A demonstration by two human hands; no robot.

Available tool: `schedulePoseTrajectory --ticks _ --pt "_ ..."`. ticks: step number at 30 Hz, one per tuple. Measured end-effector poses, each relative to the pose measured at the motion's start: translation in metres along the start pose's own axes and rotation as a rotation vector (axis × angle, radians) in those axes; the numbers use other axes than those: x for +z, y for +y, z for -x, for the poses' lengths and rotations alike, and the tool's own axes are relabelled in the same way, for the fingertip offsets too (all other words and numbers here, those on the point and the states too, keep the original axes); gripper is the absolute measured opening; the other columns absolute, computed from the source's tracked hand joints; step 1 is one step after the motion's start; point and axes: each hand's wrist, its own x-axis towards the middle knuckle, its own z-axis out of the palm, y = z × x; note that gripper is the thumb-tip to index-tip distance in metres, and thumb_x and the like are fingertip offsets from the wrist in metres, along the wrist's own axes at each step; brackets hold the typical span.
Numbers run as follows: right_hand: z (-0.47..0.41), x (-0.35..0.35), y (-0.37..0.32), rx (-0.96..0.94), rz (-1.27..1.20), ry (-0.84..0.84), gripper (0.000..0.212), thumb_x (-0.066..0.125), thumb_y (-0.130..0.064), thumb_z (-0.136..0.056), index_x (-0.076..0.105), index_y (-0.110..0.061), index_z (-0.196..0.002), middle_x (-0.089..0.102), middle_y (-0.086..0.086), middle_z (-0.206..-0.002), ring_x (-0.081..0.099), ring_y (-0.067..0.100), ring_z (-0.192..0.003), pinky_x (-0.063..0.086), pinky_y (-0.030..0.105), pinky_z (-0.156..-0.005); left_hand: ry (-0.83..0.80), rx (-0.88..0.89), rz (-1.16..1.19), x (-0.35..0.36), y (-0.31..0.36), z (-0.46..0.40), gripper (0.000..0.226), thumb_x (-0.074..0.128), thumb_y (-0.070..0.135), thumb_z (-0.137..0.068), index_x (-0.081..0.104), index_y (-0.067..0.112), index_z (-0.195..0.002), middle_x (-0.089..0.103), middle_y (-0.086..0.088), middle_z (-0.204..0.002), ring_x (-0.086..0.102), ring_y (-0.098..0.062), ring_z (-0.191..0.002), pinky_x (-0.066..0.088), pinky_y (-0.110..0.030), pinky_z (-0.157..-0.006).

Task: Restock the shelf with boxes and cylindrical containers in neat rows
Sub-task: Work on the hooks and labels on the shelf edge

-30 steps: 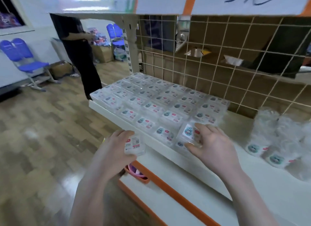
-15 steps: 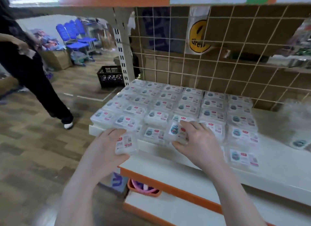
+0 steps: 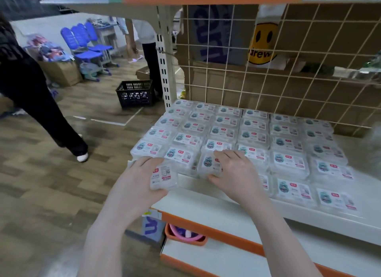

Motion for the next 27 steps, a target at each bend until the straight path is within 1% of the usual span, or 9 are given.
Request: schedulePoseTrajectory --ticks 2,4,5,9,12,16,18,24,27 --pt "-0.002 0.004 -0.002 -0.031 0.001 0.042 0.054 0.071 -0.029 -0.073 0.059 -0.009 -0.121 0.063 0.006 -0.115 0.053 0.026 -0.108 0.04 0.031 -0.097 -0.001 0.01 0.0 -0.001 -0.003 -0.001 0.07 0.075 0.03 -0.072 0.045 0.026 -0.135 0.046 0.013 -0.13 0.043 -0.01 -0.118 0.034 -0.019 -0.091" --pt "-0.003 0.01 0.0 -0.079 0.0 0.118 0.055 0.086 -0.024 -0.053 0.069 -0.008 -0.102 0.069 0.005 -0.094 0.062 0.026 -0.088 0.051 0.03 -0.081 0.002 0.015 0.001 -0.002 -0.006 -0.003 0.07 0.075 0.029 -0.073 0.044 0.026 -0.136 0.046 0.013 -0.13 0.043 -0.01 -0.118 0.034 -0.019 -0.091" --pt "-0.003 0.013 0.0 -0.101 -0.01 0.161 0.057 0.09 -0.024 -0.046 0.07 -0.008 -0.098 0.069 0.004 -0.089 0.064 0.025 -0.082 0.053 0.03 -0.076 0.003 0.02 -0.001 -0.002 -0.007 -0.004 0.07 0.075 0.03 -0.073 0.044 0.026 -0.136 0.046 0.013 -0.13 0.043 -0.01 -0.118 0.034 -0.019 -0.092" --pt "0.006 0.018 0.006 -0.11 -0.019 0.209 0.062 0.092 -0.028 -0.044 0.07 -0.009 -0.099 0.067 0.008 -0.092 0.064 0.028 -0.084 0.053 0.038 -0.079 -0.002 0.02 -0.002 -0.004 -0.011 -0.006 0.07 0.074 0.032 -0.074 0.042 0.027 -0.137 0.044 0.014 -0.131 0.042 -0.009 -0.119 0.035 -0.02 -0.094" --pt "0.013 0.019 0.015 -0.07 -0.001 0.229 0.059 0.092 -0.026 -0.045 0.071 -0.011 -0.098 0.066 0.009 -0.093 0.063 0.029 -0.085 0.052 0.037 -0.08 0.0 0.022 0.006 -0.004 -0.013 -0.008 0.07 0.073 0.031 -0.074 0.043 0.026 -0.136 0.045 0.013 -0.131 0.042 -0.01 -0.119 0.036 -0.021 -0.094" --pt "0.013 0.022 0.019 -0.045 -0.057 0.238 0.053 0.091 -0.019 -0.048 0.072 -0.014 -0.098 0.064 0.009 -0.094 0.062 0.03 -0.085 0.052 0.037 -0.078 -0.009 0.031 0.004 -0.002 -0.012 -0.01 0.07 0.073 0.032 -0.075 0.041 0.028 -0.137 0.044 0.014 -0.131 0.04 -0.009 -0.12 0.033 -0.018 -0.093" --pt "0.012 0.024 0.017 -0.053 -0.082 0.241 0.05 0.091 -0.016 -0.049 0.073 -0.014 -0.096 0.064 0.01 -0.095 0.062 0.031 -0.085 0.053 0.038 -0.076 -0.013 0.031 0.011 0.0 -0.012 -0.011 0.069 0.073 0.032 -0.075 0.042 0.028 -0.136 0.044 0.014 -0.131 0.04 -0.01 -0.119 0.034 -0.019 -0.092" --pt "0.01 0.027 0.013 -0.07 -0.084 0.284 0.046 0.09 -0.016 -0.051 0.073 -0.013 -0.094 0.065 0.01 -0.093 0.063 0.03 -0.086 0.054 0.038 -0.074 -0.004 0.036 0.018 0.0 -0.012 -0.009 0.069 0.073 0.031 -0.074 0.042 0.028 -0.136 0.045 0.014 -0.13 0.041 -0.01 -0.119 0.036 -0.02 -0.091" --pt "0.01 0.028 0.013 -0.083 -0.07 0.323 0.046 0.09 -0.016 -0.049 0.073 -0.013 -0.092 0.065 0.009 -0.091 0.063 0.03 -0.083 0.054 0.037 -0.073 -0.002 0.03 0.011 0.0 -0.012 -0.008 0.068 0.073 0.032 -0.074 0.042 0.029 -0.135 0.045 0.016 -0.127 0.041 -0.009 -0.117 0.038 -0.02 -0.087"
